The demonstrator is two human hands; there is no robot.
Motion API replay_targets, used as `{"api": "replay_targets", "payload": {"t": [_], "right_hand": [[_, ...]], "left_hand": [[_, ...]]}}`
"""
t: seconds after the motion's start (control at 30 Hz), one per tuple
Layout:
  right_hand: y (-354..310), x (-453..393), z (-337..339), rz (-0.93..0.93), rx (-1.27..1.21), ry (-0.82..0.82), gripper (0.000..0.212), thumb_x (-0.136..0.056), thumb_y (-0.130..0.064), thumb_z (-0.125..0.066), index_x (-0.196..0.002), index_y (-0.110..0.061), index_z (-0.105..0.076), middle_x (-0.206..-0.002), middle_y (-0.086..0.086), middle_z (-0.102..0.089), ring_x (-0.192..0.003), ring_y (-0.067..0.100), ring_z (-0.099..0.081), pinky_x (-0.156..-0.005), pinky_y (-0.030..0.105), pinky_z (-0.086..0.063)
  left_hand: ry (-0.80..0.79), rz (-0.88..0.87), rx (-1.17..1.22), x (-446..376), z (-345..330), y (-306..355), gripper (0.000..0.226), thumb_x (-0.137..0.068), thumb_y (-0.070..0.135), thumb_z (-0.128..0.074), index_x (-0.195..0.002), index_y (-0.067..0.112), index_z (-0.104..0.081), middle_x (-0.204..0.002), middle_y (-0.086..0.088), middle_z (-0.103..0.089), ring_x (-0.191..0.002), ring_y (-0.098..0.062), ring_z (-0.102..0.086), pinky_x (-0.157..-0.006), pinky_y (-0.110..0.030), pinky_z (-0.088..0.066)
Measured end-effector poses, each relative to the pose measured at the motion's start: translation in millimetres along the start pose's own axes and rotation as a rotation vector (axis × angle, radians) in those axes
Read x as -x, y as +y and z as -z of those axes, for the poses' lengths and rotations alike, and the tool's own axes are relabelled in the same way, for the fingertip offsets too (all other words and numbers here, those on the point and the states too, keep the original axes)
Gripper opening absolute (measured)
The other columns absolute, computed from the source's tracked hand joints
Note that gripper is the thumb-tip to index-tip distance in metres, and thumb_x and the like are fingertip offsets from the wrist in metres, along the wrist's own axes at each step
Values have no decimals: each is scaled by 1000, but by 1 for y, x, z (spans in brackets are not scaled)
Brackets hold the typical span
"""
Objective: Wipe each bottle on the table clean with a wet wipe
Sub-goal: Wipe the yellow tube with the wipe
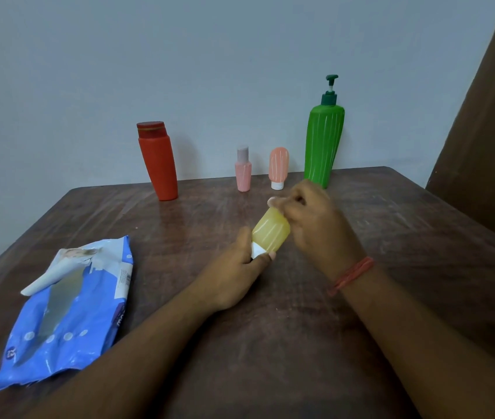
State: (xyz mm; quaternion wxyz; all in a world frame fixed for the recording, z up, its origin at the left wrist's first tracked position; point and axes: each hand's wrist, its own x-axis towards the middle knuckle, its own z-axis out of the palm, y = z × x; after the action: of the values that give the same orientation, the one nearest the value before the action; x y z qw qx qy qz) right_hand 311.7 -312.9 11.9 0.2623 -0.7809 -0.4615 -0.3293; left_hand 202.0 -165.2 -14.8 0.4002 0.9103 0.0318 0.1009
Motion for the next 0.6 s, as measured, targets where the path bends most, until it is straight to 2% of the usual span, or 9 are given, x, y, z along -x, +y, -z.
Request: {"api": "replay_targets", "payload": {"t": [0.07, 0.2, 0.3, 0.4, 0.53, 0.6], "right_hand": [[-2, 1, -2, 31, 22, -129, 29, -89, 3, -56, -108, -10, -75, -93, 11, -55, -81, 29, -53, -67, 44, -51], [4, 2, 0, -33, 7, 74, 24, -90, 2, -63, -110, -6, -74, -89, 10, -55, -78, 22, -52, -64, 35, -49], [1, 6, -6, 67, -8, 53, 29, -85, 5, -67, -111, -5, -72, -92, 10, -58, -80, 24, -57, -69, 38, -52], [4, 7, -6, -41, -76, 139, 21, -88, 0, -61, -106, -5, -72, -96, 12, -61, -83, 27, -62, -72, 38, -54], [-4, 10, -9, 32, -137, 83, 18, -90, 2, -60, -103, -4, -72, -98, 10, -63, -87, 24, -63, -79, 33, -52], [-2, 7, -8, -66, -147, 158, 15, -91, -2, -60, -100, -6, -71, -99, 10, -63, -88, 24, -63, -81, 30, -51]], "left_hand": [[2, 10, 29, 0, 1, 0, 25, -100, 39, -53, -110, 19, -41, -89, -1, -54, -75, -13, -48, -70, -38, -42], [7, 9, 34, 1, 1, 0, 24, -101, 39, -52, -111, 20, -41, -89, 4, -51, -76, -11, -47, -69, -34, -40], [29, 28, 134, 0, 3, 0, 23, -101, 38, -53, -112, 20, -43, -91, 3, -51, -76, -9, -46, -69, -30, -40], [35, 32, 161, 0, 5, -2, 22, -102, 39, -52, -111, 21, -44, -91, 3, -49, -78, -9, -46, -69, -30, -39], [53, 32, 268, 0, 7, -4, 26, -102, 39, -52, -115, 18, -47, -95, 0, -50, -81, -10, -46, -75, -32, -42], [37, 29, 280, 1, 7, -5, 30, -101, 43, -52, -116, 18, -46, -95, -1, -50, -82, -11, -46, -76, -33, -43]]}}
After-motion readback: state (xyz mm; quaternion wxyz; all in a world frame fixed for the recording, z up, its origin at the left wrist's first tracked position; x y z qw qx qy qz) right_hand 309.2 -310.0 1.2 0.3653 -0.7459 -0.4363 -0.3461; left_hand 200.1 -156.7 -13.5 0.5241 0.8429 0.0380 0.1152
